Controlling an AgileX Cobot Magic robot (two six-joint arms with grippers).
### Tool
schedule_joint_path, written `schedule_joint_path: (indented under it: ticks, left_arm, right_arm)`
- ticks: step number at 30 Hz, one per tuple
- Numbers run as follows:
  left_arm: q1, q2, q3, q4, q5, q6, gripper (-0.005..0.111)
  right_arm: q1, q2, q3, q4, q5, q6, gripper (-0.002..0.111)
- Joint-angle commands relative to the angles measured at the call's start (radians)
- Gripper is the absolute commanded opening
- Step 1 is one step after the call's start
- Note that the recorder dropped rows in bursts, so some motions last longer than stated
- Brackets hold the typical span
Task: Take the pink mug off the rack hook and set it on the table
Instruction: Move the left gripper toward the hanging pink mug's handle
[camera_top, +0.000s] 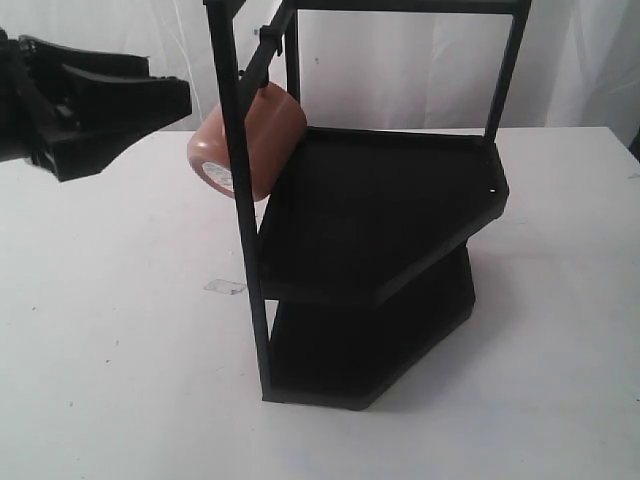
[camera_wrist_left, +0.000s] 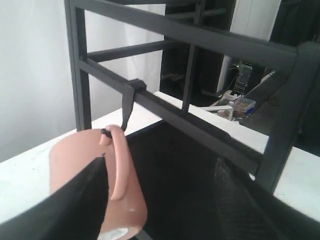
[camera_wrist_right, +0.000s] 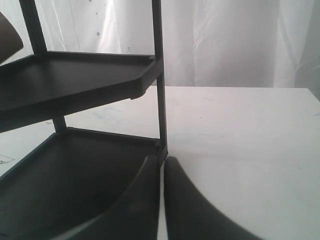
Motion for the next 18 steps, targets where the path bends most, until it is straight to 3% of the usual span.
schedule_joint_path:
  ticks: [1,18]
  left_arm:
    - [-0.031,0.056,-0.058,-0.017,-0.019,0.017,0.065]
    - [-0.030,0.252,-0.158,0.042,0.017,0.032,0.065]
  right_arm:
    - [-0.008,-0.002,0.005,0.004,-0.004,0.001,0.003]
    - [-0.008,-0.002,0.005,0.004,-0.004,0.001,0.003]
